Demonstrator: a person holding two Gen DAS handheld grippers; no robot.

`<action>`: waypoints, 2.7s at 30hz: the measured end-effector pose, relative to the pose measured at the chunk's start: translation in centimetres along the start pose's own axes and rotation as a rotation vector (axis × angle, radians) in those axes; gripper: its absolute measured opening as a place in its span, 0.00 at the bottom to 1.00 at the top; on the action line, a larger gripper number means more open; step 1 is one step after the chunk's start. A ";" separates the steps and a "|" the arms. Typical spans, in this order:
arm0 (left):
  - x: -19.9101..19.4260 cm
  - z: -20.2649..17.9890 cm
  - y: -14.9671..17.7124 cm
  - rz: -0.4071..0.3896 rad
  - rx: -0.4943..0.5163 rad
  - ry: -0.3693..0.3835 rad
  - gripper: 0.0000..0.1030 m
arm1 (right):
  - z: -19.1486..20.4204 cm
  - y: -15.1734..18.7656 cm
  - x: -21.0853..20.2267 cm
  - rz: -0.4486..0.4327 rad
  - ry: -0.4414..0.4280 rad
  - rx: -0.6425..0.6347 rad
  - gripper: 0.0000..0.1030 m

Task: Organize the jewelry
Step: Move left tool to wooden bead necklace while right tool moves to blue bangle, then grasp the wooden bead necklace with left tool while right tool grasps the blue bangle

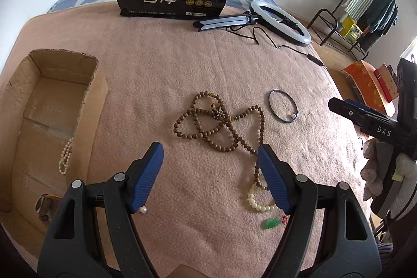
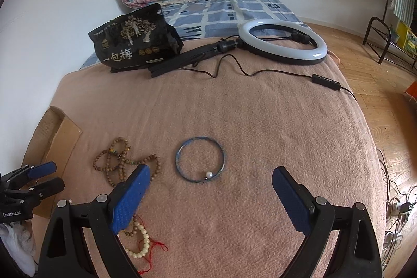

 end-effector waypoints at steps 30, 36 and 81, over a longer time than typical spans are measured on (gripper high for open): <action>10.6 -1.4 -3.5 0.169 -0.055 0.051 0.75 | -4.1 0.2 4.2 0.053 -0.026 0.085 0.93; 10.3 -3.2 -2.0 0.145 0.085 -0.053 0.75 | -4.1 0.0 5.9 0.091 -0.057 0.100 0.93; 7.4 -0.4 -0.7 0.045 0.036 -0.083 0.11 | 1.4 0.0 10.3 0.244 -0.002 -0.141 0.72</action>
Point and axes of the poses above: each gripper's, at about its wrist camera, not at the fingertips, and x roughly the way its jaws point, z to its left, y to its underside, the point moved 7 cm from there along x, roughly the way its jaws point, and after that the axes turned 10 degrees about -y, right-handed, at the moved point
